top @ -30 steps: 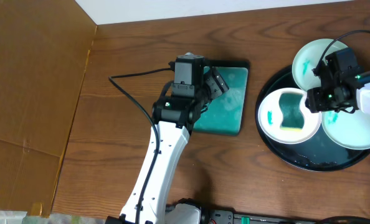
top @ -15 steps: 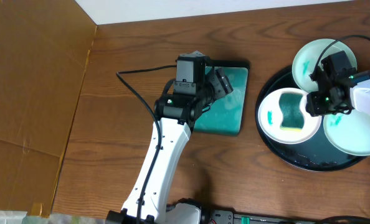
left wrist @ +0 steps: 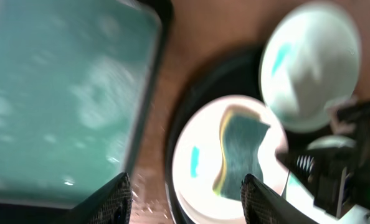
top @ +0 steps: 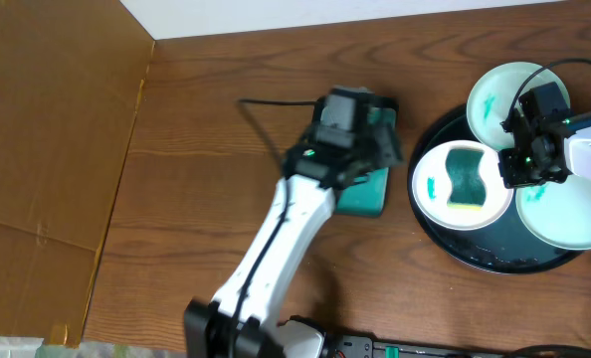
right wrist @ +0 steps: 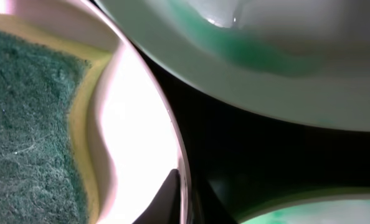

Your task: Clean dirty plates on tray and stack at the side

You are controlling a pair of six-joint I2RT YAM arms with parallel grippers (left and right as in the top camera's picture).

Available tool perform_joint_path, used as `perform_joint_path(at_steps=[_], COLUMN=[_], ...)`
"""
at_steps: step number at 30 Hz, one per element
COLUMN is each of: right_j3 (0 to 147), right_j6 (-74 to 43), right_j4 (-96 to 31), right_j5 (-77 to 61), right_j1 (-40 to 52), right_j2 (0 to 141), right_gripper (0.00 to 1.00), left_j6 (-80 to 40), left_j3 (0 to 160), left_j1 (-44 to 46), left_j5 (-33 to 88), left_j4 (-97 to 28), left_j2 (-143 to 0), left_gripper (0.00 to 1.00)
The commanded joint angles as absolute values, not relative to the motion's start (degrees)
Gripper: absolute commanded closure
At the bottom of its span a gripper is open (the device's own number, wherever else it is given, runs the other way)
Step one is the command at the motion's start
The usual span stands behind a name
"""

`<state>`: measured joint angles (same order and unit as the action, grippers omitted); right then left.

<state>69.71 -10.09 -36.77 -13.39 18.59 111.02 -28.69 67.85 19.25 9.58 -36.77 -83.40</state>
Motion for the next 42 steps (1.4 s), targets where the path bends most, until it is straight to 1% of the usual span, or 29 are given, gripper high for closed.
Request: perform_joint_path(at_steps=[1, 2, 3, 8, 12, 15, 25, 31, 35, 42], right_j3=[70.7, 70.7, 70.7, 70.7, 70.7, 70.7, 70.7, 70.7, 70.7, 70.7], right_j6=[-10.3, -10.3, -10.3, -10.3, -10.3, -10.3, -10.3, -10.3, -10.2, -10.2], right_j4=[-36.8, -36.8, -36.7, -36.7, -36.7, -36.7, -36.6, -36.6, -36.7, -36.7], right_j5=[-13.3, -13.3, -13.3, -13.3, -13.3, -13.3, -13.3, -13.3, -13.3, -13.3], right_j1=[18.3, 18.3, 18.3, 18.3, 18.4, 18.4, 18.4, 18.4, 18.4, 18.4], right_j2=[111.4, 111.4, 111.4, 111.4, 111.4, 111.4, 111.4, 111.4, 111.4, 111.4], right_gripper=[0.96, 0.97, 0.96, 0.95, 0.95, 0.94, 0.94, 0.94, 0.95, 0.95], left_j6=[-29.6, -29.6, -29.6, -28.4, -28.1, -28.1, -28.4, -32.1, -33.7, -34.4], left_j3=[67.7, 67.7, 67.7, 67.7, 67.7, 67.7, 67.7, 67.7, 67.7, 67.7], left_j1=[23.4, 24.4, 25.5, 30.7, 33.4, 34.9, 37.6, 39.4, 39.6, 39.6], left_j5=[13.8, 14.9, 15.7, 15.4, 7.7, 4.2, 4.2, 2.9, -0.7, -2.7], left_j4=[-34.9, -33.8, -32.6, -24.0, -19.4, -18.9, -18.7, -19.1, -19.3, -19.2], left_j2=[-88.7, -90.0, -91.3, -98.2, -102.5, -104.9, -107.1, -107.1, -107.2, -108.2], left_gripper=[0.42, 0.41, 0.37, 0.37, 0.37, 0.37, 0.38, 0.38, 0.38, 0.38])
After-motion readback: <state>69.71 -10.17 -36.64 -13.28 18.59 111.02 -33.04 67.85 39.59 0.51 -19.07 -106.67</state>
